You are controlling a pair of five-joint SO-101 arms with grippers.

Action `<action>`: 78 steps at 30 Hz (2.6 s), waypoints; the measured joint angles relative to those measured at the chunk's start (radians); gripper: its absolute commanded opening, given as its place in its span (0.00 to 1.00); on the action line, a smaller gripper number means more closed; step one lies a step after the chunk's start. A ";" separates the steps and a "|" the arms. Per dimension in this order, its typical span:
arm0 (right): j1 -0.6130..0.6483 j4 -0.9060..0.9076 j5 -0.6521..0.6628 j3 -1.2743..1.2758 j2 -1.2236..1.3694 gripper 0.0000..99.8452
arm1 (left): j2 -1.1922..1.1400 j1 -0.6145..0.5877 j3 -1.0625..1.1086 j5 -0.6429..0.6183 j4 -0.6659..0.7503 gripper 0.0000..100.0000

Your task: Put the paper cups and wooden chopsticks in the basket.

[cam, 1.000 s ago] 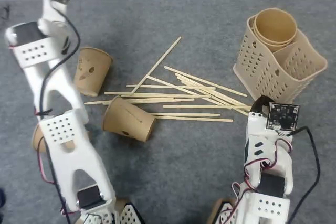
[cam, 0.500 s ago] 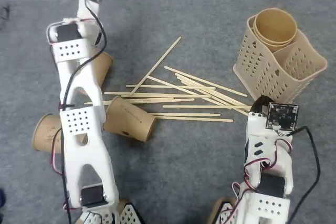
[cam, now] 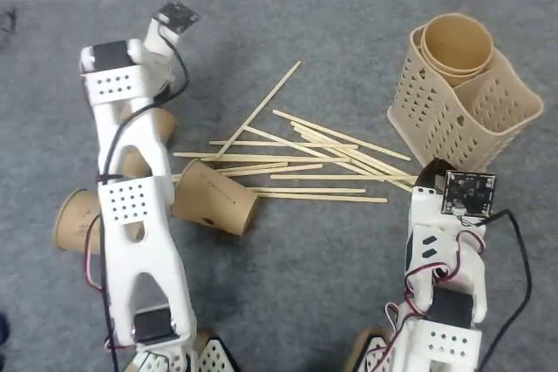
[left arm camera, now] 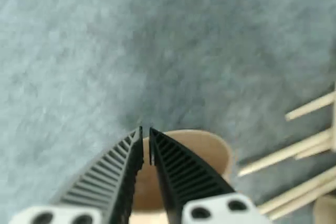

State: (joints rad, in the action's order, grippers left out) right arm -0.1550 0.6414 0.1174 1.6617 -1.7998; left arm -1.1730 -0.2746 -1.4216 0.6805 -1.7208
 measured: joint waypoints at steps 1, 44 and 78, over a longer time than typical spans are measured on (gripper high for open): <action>0.000 0.000 0.000 0.000 0.000 0.01 | 0.009 -0.012 0.000 0.009 -0.005 0.01; 0.023 0.000 0.000 0.000 0.000 0.01 | 0.624 -0.790 0.801 0.726 -0.011 0.01; 0.063 0.000 0.000 0.002 0.000 0.01 | 1.527 -1.123 2.010 1.071 0.209 0.01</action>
State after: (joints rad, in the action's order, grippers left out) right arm -0.0921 0.6414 0.1174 1.6632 -1.7998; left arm 0.3537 -1.3978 0.5884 1.7515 -1.5121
